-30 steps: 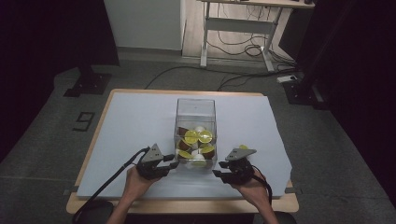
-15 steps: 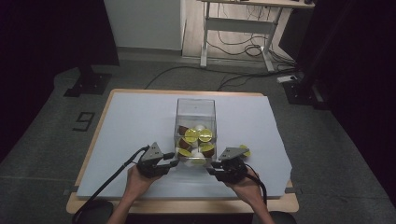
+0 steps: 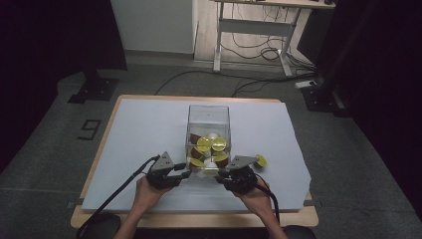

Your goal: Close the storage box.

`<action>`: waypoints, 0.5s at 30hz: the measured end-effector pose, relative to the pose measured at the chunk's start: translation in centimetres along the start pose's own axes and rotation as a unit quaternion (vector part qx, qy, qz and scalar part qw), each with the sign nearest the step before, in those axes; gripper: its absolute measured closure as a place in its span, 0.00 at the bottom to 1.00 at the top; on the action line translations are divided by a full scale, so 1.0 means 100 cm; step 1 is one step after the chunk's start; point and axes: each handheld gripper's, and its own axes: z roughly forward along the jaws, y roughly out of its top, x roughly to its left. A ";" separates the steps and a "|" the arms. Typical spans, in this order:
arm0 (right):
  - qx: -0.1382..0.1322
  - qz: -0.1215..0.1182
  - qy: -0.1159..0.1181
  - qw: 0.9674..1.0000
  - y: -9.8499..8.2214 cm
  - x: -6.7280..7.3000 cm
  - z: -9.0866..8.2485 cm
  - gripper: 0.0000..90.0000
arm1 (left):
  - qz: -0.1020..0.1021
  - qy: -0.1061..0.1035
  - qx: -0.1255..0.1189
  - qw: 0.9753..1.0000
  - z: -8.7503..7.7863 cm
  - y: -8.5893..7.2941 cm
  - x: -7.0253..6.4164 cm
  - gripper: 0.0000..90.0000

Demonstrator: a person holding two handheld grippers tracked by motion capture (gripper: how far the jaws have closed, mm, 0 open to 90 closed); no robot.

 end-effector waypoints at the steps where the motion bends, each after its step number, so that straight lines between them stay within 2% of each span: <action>1: -0.001 -0.001 -0.004 1.000 0.000 0.001 0.001 0.84 | 0.000 0.000 0.000 1.000 0.000 0.000 0.000 0.67; 10: -0.011 -0.008 -0.011 1.000 0.002 0.005 0.003 0.89 | 0.003 0.006 0.005 1.000 0.000 0.000 0.000 0.69; 15: -0.012 -0.005 -0.015 1.000 0.002 0.003 0.003 0.89 | 0.006 0.013 0.016 1.000 0.002 -0.002 0.000 0.68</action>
